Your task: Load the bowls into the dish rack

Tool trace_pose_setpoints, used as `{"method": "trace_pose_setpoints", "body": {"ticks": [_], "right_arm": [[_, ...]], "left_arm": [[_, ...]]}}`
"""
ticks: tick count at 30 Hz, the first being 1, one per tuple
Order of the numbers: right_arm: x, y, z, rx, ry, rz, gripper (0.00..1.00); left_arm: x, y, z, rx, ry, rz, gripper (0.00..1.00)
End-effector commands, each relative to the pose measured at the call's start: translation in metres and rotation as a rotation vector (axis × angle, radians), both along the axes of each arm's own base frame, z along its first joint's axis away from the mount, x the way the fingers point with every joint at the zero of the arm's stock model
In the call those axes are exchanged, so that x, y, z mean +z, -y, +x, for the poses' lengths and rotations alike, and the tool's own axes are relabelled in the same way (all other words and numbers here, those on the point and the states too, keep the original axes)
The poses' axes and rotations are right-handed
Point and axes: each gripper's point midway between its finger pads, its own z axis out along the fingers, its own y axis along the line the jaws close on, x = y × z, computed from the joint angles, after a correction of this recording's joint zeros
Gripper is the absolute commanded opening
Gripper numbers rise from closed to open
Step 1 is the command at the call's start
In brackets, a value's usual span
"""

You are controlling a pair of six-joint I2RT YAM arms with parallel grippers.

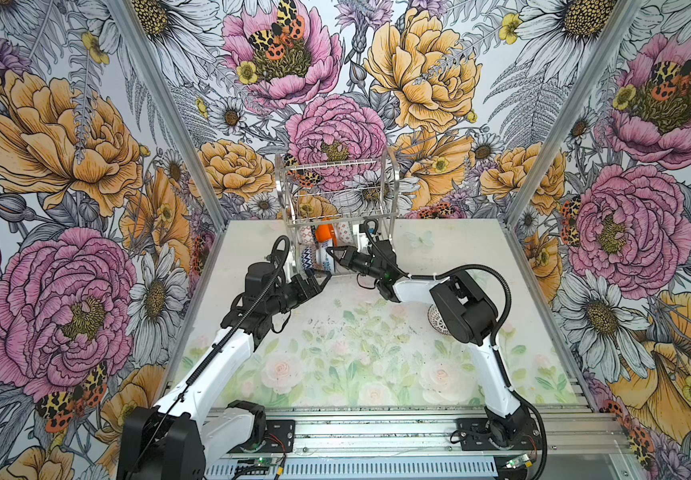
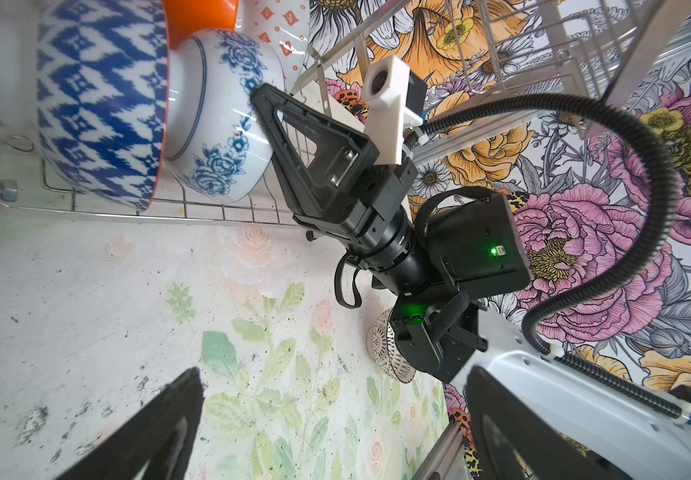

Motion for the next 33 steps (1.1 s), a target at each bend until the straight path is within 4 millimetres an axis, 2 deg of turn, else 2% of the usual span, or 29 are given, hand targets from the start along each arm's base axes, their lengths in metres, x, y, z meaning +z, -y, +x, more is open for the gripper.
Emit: {"method": "trace_pose_setpoints", "body": {"ticks": [1,10,15,23,33], "right_arm": [[0.015,0.000,0.006,0.003,0.063,0.017,0.00],[-0.001,0.010,0.007,-0.015,0.054,-0.063,0.00],[0.000,0.016,0.007,-0.018,0.053,-0.063,0.00],[-0.002,0.017,0.005,0.004,0.049,-0.075,0.00],[-0.020,0.020,-0.002,0.016,0.044,-0.180,0.00]], "left_arm": [[0.000,-0.001,0.003,0.011,0.019,0.003,0.99],[-0.002,0.000,0.004,0.013,0.013,0.001,0.99],[-0.001,0.001,0.004,0.011,0.015,0.000,0.99],[-0.002,0.001,0.004,0.013,0.014,0.002,0.99],[-0.002,0.002,0.003,0.013,0.015,0.001,0.99]]}}
